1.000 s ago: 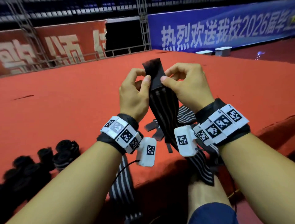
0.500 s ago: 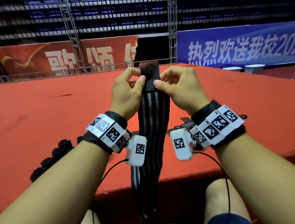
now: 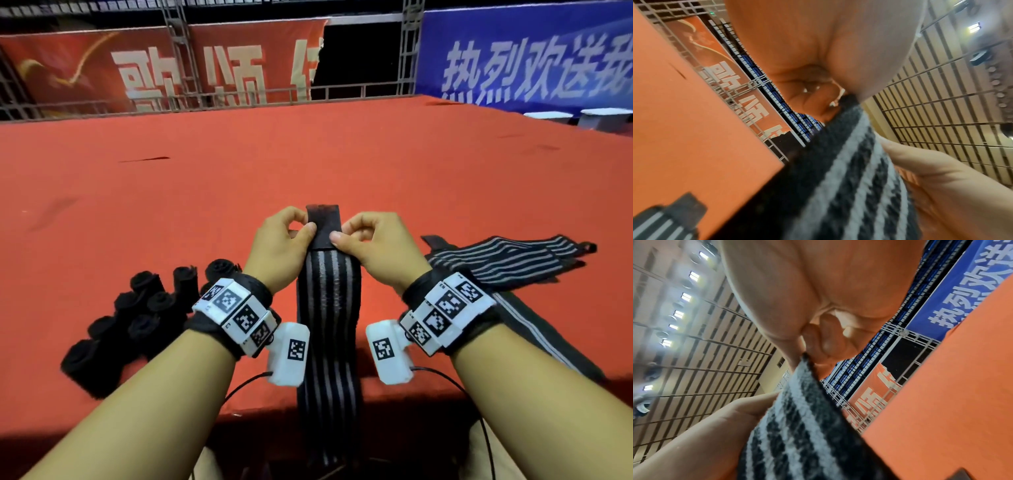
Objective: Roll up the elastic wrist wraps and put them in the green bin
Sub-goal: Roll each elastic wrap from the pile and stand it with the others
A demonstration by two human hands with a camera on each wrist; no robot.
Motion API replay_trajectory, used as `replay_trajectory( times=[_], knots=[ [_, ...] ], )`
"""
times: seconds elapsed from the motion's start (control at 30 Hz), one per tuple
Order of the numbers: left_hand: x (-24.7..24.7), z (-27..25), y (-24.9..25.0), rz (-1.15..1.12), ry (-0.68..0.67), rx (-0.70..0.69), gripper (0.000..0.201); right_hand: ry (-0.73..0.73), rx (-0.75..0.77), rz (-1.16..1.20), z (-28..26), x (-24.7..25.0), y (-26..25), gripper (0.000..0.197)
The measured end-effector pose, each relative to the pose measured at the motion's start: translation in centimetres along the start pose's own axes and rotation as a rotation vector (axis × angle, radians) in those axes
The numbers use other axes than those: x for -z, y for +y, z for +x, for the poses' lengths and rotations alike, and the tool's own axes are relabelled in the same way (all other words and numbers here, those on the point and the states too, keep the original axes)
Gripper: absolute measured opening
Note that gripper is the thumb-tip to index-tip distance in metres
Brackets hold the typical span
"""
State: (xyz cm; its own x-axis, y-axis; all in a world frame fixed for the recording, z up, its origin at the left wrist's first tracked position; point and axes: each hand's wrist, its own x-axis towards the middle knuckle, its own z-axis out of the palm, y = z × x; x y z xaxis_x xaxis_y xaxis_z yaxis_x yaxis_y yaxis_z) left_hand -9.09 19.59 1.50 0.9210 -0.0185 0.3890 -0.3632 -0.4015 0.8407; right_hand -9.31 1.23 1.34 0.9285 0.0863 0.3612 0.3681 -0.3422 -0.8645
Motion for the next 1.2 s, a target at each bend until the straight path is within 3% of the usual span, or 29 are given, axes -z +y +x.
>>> replay_trajectory(
  times=[0.13,0.23,0.43,0.57,0.73,0.93,1.2],
  knots=[
    [-0.9,1.2,-3.2,-0.056,-0.023,0.115,0.006,0.018,-0.047,-0.019,2.4,-1.7,3.5,0.017],
    [-1.3,2.0,-5.7,-0.037,-0.031,0.19,0.009,0.004,-0.094,-0.034,3.9,-2.9,6.0,0.011],
    [-2.1,3.2,-11.4,0.099,-0.029,0.312,0.008,-0.285,-0.325,-0.076,4.0,-5.0,10.8,0.012],
    [-2.7,4.1,-14.2,0.107,-0.026,0.385,0.008,-0.488,-0.458,-0.164,3.9,-5.8,12.7,0.028],
    [-4.0,5.3,-16.3,0.05,-0.082,0.461,0.008,-0.461,-0.514,-0.302,4.7,-6.5,14.8,0.034],
    [-5.1,5.0,-17.3,0.156,-0.191,0.555,0.043,-0.406,-0.598,-0.362,5.1,-7.4,15.3,0.038],
    [-4.6,6.5,-17.1,0.257,-0.108,0.583,0.046,-0.493,-0.592,-0.292,4.7,-6.8,14.7,0.021]
  ],
)
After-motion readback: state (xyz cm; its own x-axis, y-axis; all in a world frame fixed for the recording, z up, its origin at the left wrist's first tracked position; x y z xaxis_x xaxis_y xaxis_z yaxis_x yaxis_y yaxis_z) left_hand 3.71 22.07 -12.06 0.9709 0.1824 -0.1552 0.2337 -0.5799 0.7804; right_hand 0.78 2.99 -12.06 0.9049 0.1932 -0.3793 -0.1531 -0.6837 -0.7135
